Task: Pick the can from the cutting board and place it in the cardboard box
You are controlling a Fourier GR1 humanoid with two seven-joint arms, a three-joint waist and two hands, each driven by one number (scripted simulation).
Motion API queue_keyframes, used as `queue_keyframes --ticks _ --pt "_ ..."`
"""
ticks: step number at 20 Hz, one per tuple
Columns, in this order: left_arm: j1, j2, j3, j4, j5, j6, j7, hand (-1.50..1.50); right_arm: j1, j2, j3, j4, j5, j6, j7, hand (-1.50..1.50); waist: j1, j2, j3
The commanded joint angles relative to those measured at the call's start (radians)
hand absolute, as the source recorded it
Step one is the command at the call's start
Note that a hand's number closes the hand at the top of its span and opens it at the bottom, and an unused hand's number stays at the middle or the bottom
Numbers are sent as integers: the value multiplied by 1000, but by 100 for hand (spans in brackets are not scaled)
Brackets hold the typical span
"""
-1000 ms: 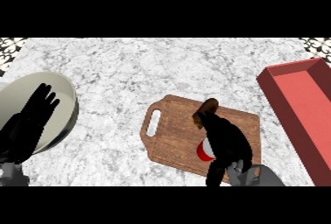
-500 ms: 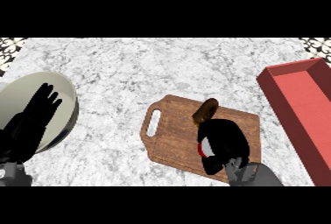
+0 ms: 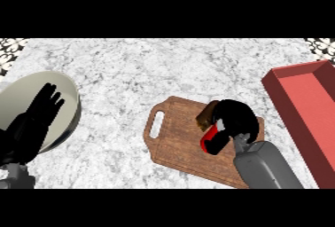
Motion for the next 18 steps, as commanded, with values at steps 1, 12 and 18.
queue_keyframes --ticks 1,12,18 --pt "19 -18 -18 -18 -20 7 -7 0 -60 -17 -130 156 25 -104 -2 150 1 4 2" --pt "13 18 29 -47 6 -23 50 0 -188 -5 -78 -4 185 -110 104 150 -11 -4 1" --pt "7 -31 -6 -32 -39 18 30 0 -333 -35 -102 -168 259 -47 211 150 -14 -5 1"
